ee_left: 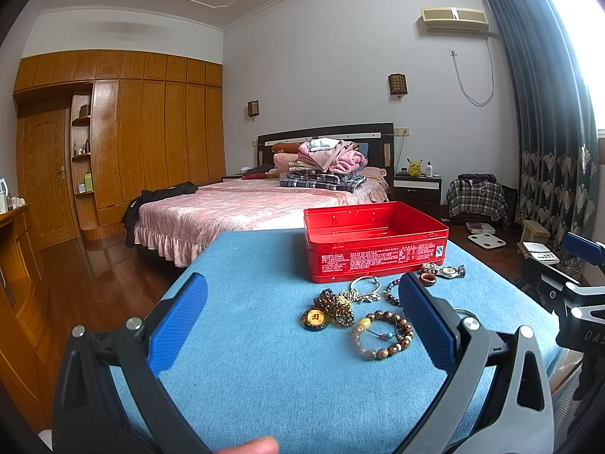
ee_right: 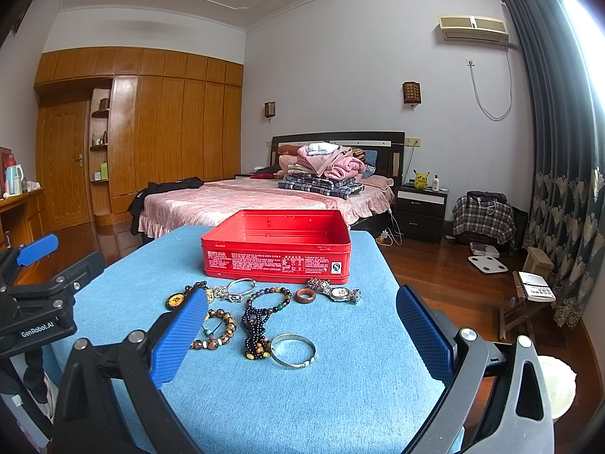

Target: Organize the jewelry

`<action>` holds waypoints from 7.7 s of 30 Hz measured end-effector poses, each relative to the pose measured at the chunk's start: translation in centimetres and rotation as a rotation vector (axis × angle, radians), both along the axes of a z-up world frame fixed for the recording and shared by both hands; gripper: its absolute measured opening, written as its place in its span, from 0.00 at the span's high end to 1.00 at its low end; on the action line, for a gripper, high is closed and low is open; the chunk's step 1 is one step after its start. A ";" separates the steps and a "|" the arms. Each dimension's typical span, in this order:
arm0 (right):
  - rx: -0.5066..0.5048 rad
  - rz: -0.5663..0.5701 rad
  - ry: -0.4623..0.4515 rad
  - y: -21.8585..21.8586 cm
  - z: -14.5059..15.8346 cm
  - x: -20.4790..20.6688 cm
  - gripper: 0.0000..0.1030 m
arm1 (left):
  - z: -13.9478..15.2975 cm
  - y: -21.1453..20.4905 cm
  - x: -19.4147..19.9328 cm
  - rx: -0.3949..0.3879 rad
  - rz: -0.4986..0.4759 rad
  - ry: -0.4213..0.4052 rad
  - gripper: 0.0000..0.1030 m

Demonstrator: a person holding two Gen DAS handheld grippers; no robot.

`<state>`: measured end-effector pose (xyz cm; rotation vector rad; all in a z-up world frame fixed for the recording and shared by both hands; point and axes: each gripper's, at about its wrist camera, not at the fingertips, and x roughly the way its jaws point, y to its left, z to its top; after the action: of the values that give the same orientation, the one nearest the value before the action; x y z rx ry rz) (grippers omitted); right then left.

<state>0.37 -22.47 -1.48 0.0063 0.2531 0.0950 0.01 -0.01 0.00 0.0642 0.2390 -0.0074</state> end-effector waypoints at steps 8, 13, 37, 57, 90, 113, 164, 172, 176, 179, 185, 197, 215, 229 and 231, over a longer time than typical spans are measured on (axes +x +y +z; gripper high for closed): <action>-0.001 0.000 0.001 0.0 0.0 0.0 0.06 | 0.0 0.0 0.0 0.000 0.000 0.000 0.05; -0.001 0.000 0.000 0.0 0.0 0.0 0.06 | 0.0 0.0 0.0 0.000 0.000 0.000 0.05; 0.041 0.009 0.107 -1.3 -2.8 2.7 0.06 | -3.5 -0.3 2.8 -0.020 -0.044 0.145 0.05; 0.051 0.057 0.354 -1.7 -7.6 9.4 0.51 | -8.0 -2.2 9.6 -0.075 -0.067 0.371 0.34; 0.027 0.105 0.308 -2.2 -2.0 11.4 0.96 | -3.1 -3.1 10.8 -0.190 -0.188 0.304 0.90; 0.090 0.101 0.251 -0.5 2.6 25.6 0.96 | 3.7 -4.4 24.3 -0.271 -0.202 0.151 0.90; 0.054 0.095 0.340 3.5 -5.3 11.5 0.44 | -4.0 1.4 11.3 -0.146 -0.048 0.295 0.15; 0.037 0.119 0.408 4.6 -6.6 12.0 0.56 | -5.0 1.6 11.7 -0.152 -0.037 0.333 0.20; 0.014 0.116 0.438 5.0 -7.2 12.3 0.67 | -5.3 1.7 11.8 -0.154 -0.038 0.341 0.20; 0.008 0.122 0.441 5.0 -7.2 12.3 0.75 | -5.4 1.6 11.9 -0.159 -0.038 0.349 0.20; -0.016 0.126 0.438 4.9 -7.0 12.1 0.81 | -5.5 1.2 13.0 -0.151 -0.040 0.390 0.27; 0.008 0.130 0.435 3.9 -6.9 12.3 0.81 | -6.6 1.8 14.7 -0.205 -0.051 0.492 0.45; 0.016 0.130 0.434 3.9 -6.9 12.3 0.81 | -6.9 2.3 15.6 -0.240 -0.069 0.560 0.96; 0.009 0.127 0.431 3.9 -6.8 12.3 0.80 | -5.8 4.4 13.6 -0.312 -0.088 0.540 0.46; 0.010 0.127 0.431 3.9 -6.8 12.3 0.80 | -5.5 3.9 14.0 -0.316 -0.096 0.522 0.44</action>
<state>12.70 -18.54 -8.30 0.0203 0.6837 0.2219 13.98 3.90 -5.46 -0.2446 0.7526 -0.1590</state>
